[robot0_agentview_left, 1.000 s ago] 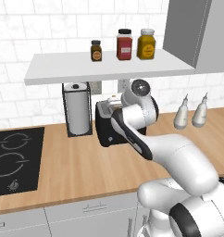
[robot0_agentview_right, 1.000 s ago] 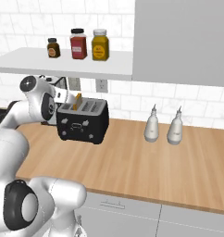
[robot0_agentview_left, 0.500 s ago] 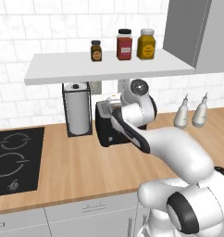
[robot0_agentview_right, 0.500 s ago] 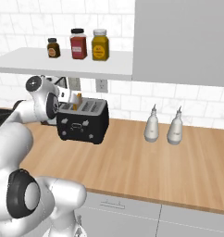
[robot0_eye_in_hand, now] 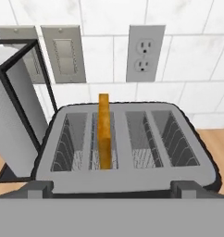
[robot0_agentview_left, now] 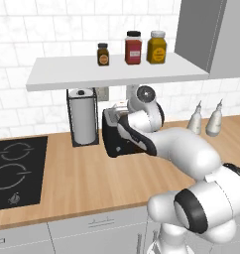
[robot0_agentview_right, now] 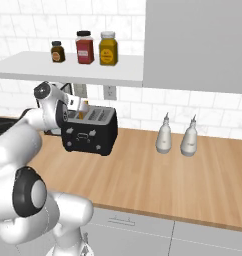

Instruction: Start the toaster. Once the lever pops up, take the bread to the plate on the dining counter.

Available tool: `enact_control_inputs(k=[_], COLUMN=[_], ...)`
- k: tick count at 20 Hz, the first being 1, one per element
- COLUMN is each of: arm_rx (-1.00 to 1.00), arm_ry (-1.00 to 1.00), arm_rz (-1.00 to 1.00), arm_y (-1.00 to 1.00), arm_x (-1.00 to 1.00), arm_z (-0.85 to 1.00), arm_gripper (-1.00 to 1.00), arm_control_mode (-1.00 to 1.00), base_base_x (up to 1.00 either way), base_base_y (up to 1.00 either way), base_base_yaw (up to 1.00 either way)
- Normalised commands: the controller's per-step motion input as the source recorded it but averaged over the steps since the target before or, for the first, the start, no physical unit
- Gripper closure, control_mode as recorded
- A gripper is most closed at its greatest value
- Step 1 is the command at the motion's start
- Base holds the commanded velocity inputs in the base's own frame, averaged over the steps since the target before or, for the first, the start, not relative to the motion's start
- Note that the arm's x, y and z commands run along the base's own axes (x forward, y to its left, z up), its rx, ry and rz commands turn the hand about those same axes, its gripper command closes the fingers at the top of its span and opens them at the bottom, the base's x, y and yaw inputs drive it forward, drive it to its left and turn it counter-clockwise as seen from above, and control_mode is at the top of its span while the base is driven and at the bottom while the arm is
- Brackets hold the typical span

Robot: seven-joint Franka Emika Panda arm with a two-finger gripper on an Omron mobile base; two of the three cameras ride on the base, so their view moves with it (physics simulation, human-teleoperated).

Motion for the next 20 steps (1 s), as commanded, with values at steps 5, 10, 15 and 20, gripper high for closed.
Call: enact_control_inputs(k=[5, 10, 15, 20], arm_rx=[0.00, 0.00, 0.00, 0.00], arm_ry=[0.00, 0.00, 0.00, 0.00], arm_rz=[0.00, 0.00, 0.00, 0.00], arm_y=[0.00, 0.00, 0.03, 0.09], arm_x=[0.28, 0.26, 0.22, 0.18], arm_z=[-0.12, -0.13, -0.10, -0.08], arm_gripper=[-1.00, -1.00, -1.00, -1.00], arm_control_mode=[-1.00, -1.00, -1.00, -1.00], base_base_x=[0.00, 0.00, 0.00, 0.00], base_base_y=[0.00, 0.00, 0.00, 0.00], base_base_yaw=[0.00, 0.00, 0.00, 0.00])
